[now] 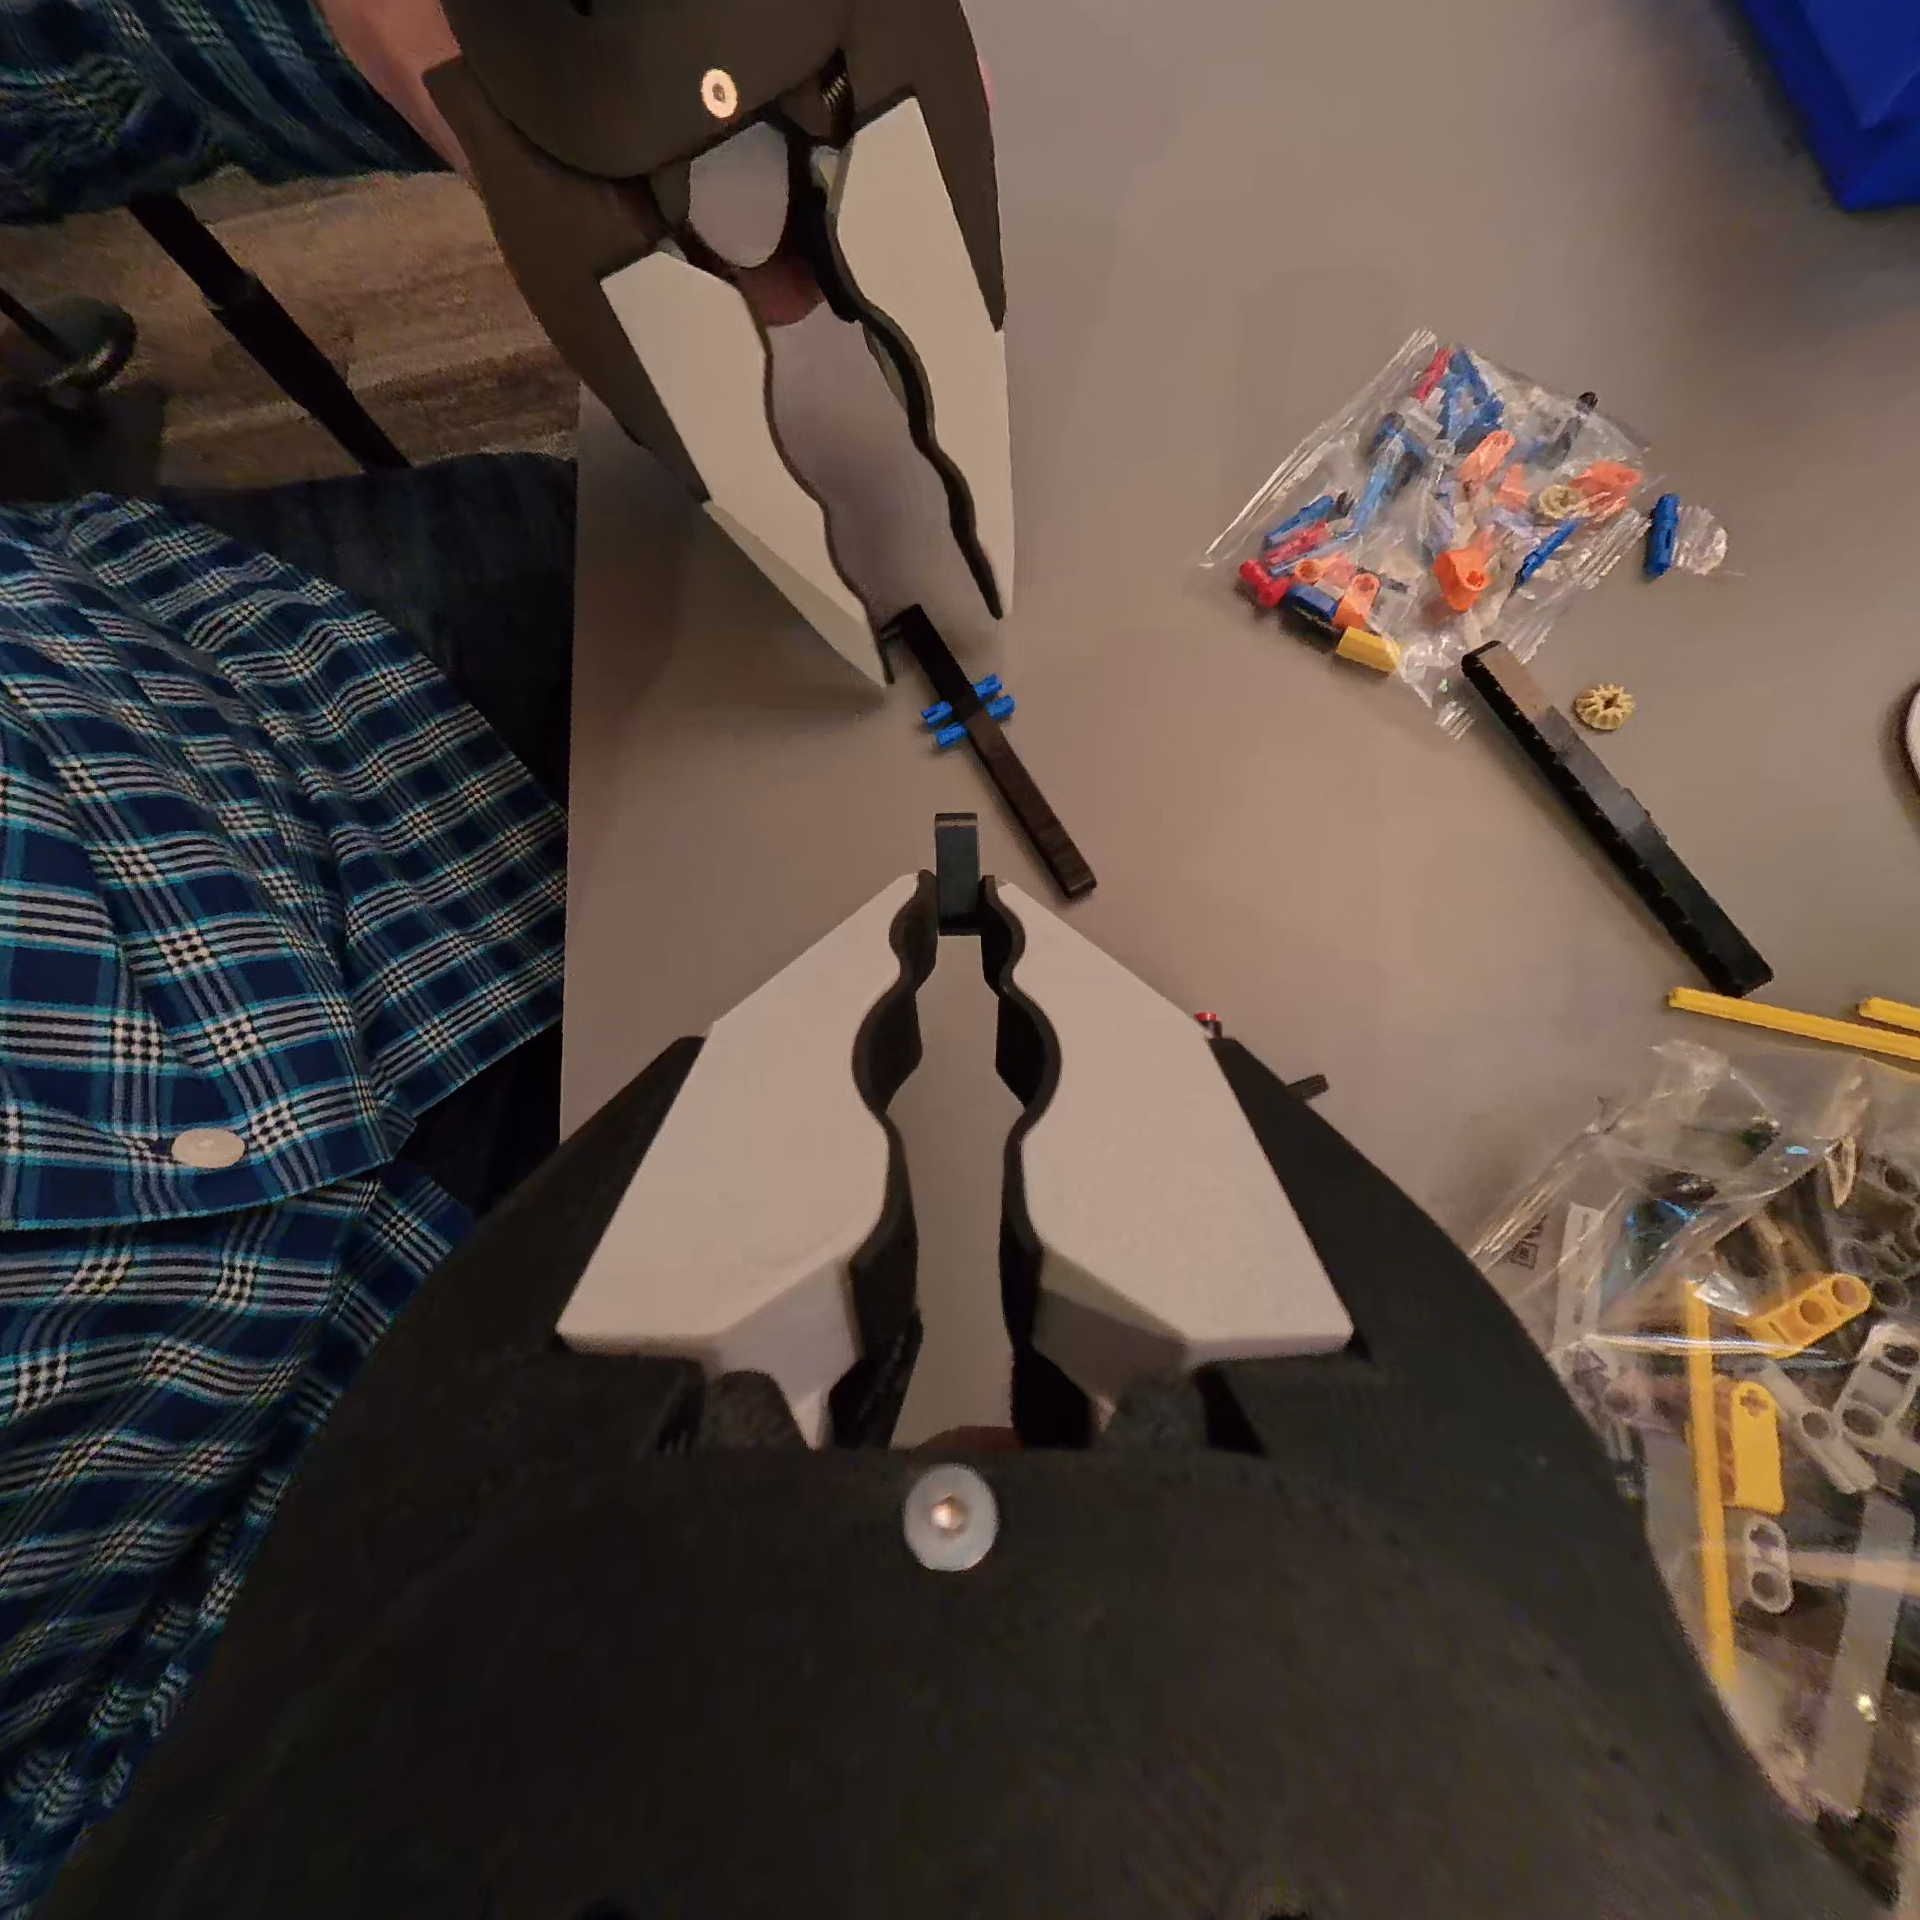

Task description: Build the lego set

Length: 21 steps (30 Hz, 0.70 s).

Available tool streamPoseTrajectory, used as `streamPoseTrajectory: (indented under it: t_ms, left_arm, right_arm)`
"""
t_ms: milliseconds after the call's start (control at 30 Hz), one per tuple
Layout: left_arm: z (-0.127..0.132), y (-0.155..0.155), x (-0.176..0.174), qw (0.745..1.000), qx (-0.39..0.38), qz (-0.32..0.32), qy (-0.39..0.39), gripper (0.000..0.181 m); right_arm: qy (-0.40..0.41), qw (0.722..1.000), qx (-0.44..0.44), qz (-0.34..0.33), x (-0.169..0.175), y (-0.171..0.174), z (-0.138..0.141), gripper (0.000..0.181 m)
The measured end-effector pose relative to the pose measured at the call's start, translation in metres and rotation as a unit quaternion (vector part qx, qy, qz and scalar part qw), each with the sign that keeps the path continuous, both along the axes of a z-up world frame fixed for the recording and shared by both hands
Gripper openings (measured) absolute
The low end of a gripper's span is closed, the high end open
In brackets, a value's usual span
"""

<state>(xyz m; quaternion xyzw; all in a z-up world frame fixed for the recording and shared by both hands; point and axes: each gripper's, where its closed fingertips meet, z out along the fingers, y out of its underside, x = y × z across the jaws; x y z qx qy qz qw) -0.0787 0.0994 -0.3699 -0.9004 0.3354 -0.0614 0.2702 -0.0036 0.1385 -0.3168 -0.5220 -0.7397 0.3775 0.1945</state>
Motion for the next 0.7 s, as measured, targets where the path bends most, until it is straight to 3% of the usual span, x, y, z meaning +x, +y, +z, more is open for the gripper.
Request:
streamPoseTrajectory:
  t_ms: [33,433,700]
  left_arm:
    - [0.002,0.0,-0.001,1.0,0.003,0.004,-0.002,0.032]
    - [0.002,-0.007,-0.01,0.998,0.024,0.052,-0.008,0.033]
    - [0.002,-0.003,-0.003,0.999,0.04,0.026,0.008,0.032]
  right_arm:
    - [0.002,1.0,0.001,-0.002,-0.001,0.001,0.001,0.005]
    - [0.006,1.0,0.004,-0.002,-0.012,0.007,0.006,0.005]
    - [-0.038,0.999,0.014,0.011,-0.022,0.006,-0.006,0.005]
